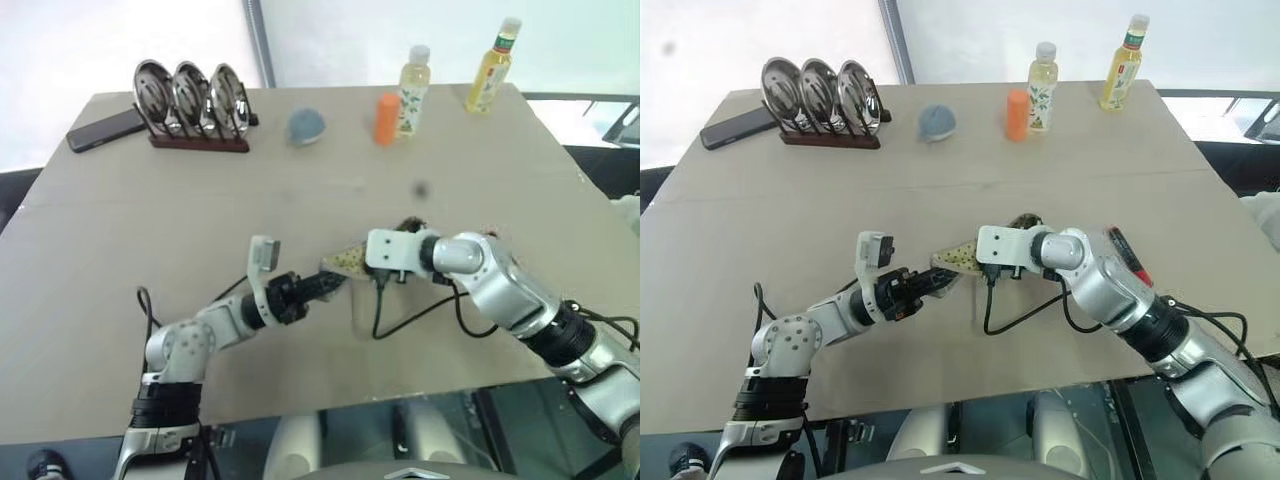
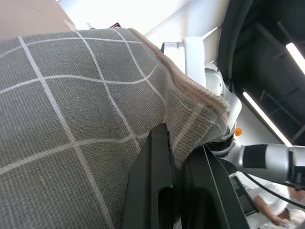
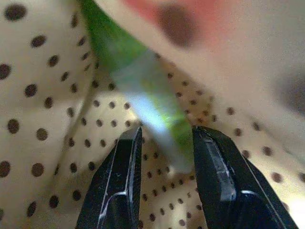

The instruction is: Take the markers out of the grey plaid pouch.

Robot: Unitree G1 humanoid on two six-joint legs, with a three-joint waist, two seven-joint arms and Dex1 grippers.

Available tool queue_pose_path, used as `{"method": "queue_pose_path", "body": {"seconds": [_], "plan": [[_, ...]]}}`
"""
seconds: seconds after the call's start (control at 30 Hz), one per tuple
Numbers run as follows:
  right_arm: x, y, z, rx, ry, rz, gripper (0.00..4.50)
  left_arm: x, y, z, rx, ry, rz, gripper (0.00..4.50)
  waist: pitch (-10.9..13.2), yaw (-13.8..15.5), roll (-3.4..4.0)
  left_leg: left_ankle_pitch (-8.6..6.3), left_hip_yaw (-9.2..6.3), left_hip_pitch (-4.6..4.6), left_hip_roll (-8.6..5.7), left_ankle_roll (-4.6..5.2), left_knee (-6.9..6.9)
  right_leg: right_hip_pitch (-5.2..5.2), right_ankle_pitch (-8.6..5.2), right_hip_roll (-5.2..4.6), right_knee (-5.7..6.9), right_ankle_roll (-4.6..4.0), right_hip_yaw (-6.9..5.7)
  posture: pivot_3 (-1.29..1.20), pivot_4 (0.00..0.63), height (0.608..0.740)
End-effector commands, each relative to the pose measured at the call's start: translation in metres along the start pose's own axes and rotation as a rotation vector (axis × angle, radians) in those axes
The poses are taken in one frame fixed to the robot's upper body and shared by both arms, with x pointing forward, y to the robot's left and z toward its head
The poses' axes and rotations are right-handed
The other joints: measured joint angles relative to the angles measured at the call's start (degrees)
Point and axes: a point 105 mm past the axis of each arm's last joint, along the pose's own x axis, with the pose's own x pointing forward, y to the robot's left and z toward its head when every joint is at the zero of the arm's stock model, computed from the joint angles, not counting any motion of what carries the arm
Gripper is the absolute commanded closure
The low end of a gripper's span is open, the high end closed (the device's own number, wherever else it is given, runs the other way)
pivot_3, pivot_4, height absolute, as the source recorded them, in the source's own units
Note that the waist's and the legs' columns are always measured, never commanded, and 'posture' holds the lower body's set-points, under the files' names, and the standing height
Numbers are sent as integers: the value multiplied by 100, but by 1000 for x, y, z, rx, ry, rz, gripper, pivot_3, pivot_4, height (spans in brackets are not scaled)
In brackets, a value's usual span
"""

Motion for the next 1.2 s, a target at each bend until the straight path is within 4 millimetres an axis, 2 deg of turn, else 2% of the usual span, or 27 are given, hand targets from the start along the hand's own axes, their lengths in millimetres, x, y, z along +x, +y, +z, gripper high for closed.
{"method": "queue_pose_path", "body": {"seconds": [0.03,0.13,0.27,0.37,0.4,0.43,0.53,0.73,0.8,0.87,1.0,1.13,1.2], "plan": [[23,-4,-12,-35,13,-47,2809,4,-10,7,59,-22,-49,4500,0,-6,-1,0,0,0,0,0,0,0,0,0,0,0,0,0,150,740],[40,-5,-19,-31,3,-69,2809,3,-9,7,58,-29,-36,4500,-8,-48,-12,0,1,8,1,0,0,3,0,1,2,0,2,0,150,740],[37,-7,-19,0,-36,-58,2809,2,-12,8,28,-45,-38,4500,-10,-62,-15,0,-1,13,2,0,-1,10,1,2,3,0,2,0,150,740],[24,-13,-17,21,-62,-58,3475,2,-13,7,-6,-50,-43,4500,-9,-55,-15,0,-1,10,1,0,0,11,2,0,2,2,2,0,150,740],[19,-13,-18,22,-62,-52,4029,2,-14,6,-15,-47,-46,4500,-9,-51,-15,0,-1,9,1,-1,0,10,5,0,2,7,2,0,150,740],[13,-12,-17,23,-66,-44,4455,2,-15,5,-24,-44,-52,4500,-9,-48,-15,0,-2,10,1,0,-1,10,6,0,2,10,2,0,150,740],[-22,-16,-11,58,-80,-33,4455,4,-20,5,-95,-47,-96,4500,-4,10,-8,0,-3,5,1,0,-8,6,6,1,2,11,1,0,150,740],[-93,-10,-11,79,24,44,4455,8,-29,5,-244,-6,-200,4500,7,83,-2,0,-5,-5,-1,0,-7,0,0,-1,-2,1,-2,0,150,740],[-117,-5,-11,111,75,84,4455,10,-29,11,-299,-16,-227,4500,6,77,-4,0,-4,0,-1,0,-4,3,-1,-1,-4,0,-2,0,150,740],[-134,-2,-10,137,121,108,4455,12,-23,18,-326,-36,-217,4500,8,64,-2,0,-5,1,0,0,-2,2,-2,-1,-2,0,-2,0,150,740],[-141,0,-7,159,157,108,4455,13,0,25,-251,-70,-83,4500,4,10,-7,0,-5,4,-1,0,1,3,-1,-2,-3,-1,-1,0,150,740],[-132,-8,-7,184,141,44,4455,13,7,19,-12,-3,-20,4500,4,15,-8,0,-4,2,-1,-1,0,1,-1,-2,-5,-2,-1,0,150,740],[-126,-7,-8,187,133,41,4455,14,18,20,161,0,51,4500,4,34,-8,-1,-3,-1,-2,-2,-2,-1,-1,-3,-9,-3,-1,0,150,740]]}}
